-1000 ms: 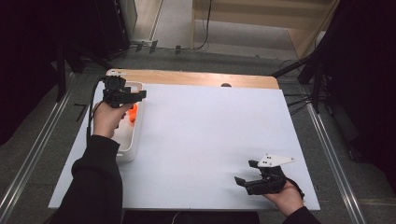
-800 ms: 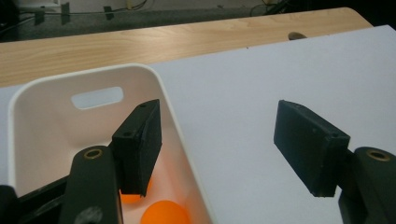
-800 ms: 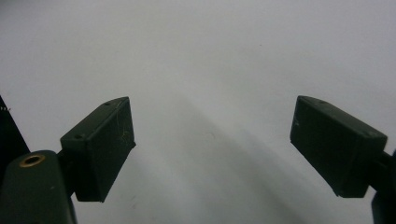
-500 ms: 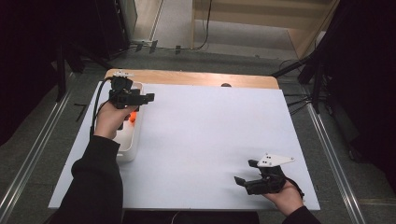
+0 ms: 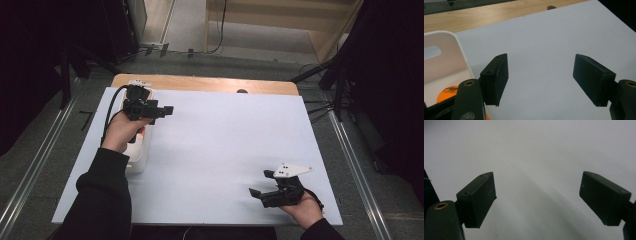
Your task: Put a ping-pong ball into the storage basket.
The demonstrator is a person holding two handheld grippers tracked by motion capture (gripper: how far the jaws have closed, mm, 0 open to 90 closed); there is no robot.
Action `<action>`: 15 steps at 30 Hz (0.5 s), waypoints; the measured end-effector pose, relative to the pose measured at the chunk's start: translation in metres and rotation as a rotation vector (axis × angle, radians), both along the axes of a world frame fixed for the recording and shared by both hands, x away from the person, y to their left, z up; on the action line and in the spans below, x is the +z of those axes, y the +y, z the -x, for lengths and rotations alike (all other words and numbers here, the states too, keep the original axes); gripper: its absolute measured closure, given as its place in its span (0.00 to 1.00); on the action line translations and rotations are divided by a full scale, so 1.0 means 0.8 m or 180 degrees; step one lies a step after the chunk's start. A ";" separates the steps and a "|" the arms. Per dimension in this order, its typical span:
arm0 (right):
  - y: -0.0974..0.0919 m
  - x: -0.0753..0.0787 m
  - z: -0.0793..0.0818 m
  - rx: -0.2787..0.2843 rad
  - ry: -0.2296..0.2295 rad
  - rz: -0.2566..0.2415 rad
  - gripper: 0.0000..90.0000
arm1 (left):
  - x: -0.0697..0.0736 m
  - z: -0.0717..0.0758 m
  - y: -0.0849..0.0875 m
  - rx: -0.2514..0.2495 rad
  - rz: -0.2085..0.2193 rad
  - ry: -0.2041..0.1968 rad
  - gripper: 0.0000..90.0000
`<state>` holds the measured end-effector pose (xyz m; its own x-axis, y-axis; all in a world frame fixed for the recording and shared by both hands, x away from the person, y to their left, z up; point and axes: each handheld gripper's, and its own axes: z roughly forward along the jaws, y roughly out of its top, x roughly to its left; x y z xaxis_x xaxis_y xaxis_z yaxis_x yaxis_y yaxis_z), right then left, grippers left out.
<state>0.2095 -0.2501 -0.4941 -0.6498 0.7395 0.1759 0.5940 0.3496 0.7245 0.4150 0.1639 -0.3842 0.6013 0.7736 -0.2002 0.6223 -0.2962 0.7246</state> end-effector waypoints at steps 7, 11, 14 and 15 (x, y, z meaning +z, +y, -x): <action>0.001 0.000 -0.001 0.0018 -0.0011 0.0021 0.14 | 0.003 0.011 -0.006 -0.0116 0.0080 -0.0035 0.32; 0.001 0.000 -0.001 0.0025 0.0003 0.0019 0.14 | 0.003 0.016 -0.008 -0.0156 0.0112 -0.0060 0.32; 0.001 0.000 -0.001 0.0022 0.0004 0.0020 0.14 | 0.003 0.020 -0.011 -0.0174 0.0111 -0.0094 0.32; 0.001 0.000 -0.001 0.0023 0.0001 0.0023 0.14 | 0.003 0.021 -0.011 -0.0190 0.0118 -0.0136 0.32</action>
